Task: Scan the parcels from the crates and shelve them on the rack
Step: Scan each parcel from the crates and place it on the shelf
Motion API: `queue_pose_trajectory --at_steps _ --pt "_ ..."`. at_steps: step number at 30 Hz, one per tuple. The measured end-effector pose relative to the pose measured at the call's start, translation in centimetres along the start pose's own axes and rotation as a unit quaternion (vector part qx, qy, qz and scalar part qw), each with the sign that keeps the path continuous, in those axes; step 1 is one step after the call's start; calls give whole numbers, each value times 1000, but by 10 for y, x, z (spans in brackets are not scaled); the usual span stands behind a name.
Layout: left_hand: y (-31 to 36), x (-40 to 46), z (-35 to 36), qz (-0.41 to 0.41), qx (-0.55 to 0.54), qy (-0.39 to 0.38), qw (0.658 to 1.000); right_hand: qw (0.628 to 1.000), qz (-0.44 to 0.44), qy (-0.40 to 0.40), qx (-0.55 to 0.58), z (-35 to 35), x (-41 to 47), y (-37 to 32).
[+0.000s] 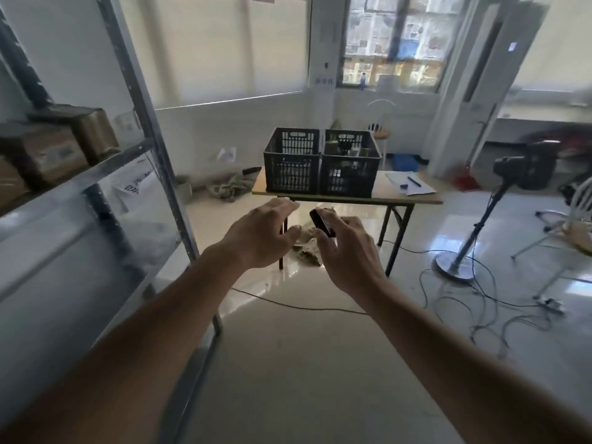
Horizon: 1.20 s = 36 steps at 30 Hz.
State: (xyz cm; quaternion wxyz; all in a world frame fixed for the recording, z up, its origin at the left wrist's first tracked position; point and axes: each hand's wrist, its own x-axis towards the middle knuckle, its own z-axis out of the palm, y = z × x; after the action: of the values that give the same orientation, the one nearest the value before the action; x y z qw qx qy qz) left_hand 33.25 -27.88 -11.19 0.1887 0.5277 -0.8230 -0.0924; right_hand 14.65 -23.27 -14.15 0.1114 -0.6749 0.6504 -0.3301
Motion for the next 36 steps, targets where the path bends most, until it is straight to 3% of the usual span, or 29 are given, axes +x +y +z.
queue_pose_trajectory --at_steps 19,36 --pt "16 416 121 10 -17 -14 1000 999 28 -1 -16 -13 362 239" --pt "-89 749 227 31 -46 -102 993 992 115 -20 -37 78 643 370"
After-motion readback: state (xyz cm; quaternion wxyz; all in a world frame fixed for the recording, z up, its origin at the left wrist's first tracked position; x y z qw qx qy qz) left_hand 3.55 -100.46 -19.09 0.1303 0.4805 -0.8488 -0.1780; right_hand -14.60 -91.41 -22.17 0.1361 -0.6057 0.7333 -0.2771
